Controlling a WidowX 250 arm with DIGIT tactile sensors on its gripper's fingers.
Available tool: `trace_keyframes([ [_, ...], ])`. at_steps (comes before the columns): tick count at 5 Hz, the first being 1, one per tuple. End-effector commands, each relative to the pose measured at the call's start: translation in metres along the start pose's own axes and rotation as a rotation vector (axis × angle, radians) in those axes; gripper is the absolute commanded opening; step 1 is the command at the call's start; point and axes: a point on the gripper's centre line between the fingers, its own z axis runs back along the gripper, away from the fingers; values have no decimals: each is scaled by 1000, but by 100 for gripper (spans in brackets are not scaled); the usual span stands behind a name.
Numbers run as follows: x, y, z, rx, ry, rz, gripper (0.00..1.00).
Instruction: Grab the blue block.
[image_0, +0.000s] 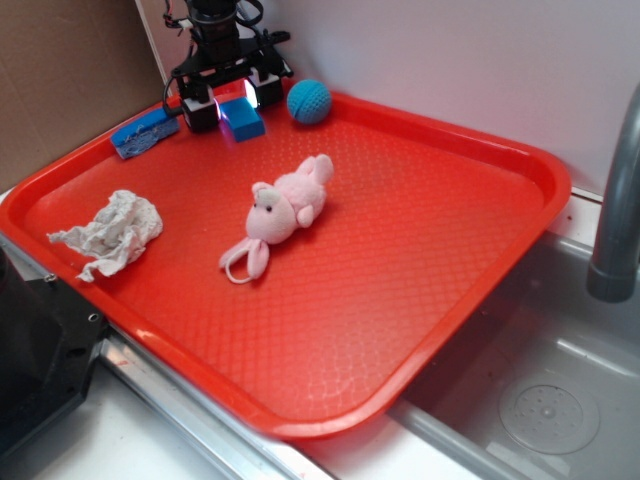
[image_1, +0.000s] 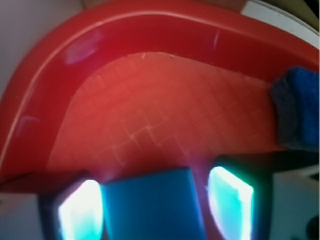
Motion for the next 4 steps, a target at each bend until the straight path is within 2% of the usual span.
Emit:
trace_keyframes([
  [1,3,2,16,-66,-10,-40,0],
  [2,-4,4,45,-87,-1,-141,0],
  [3,-19,5,83,-119,96,-351,0],
  [4,-48,6,116,-165,215,-559,0],
])
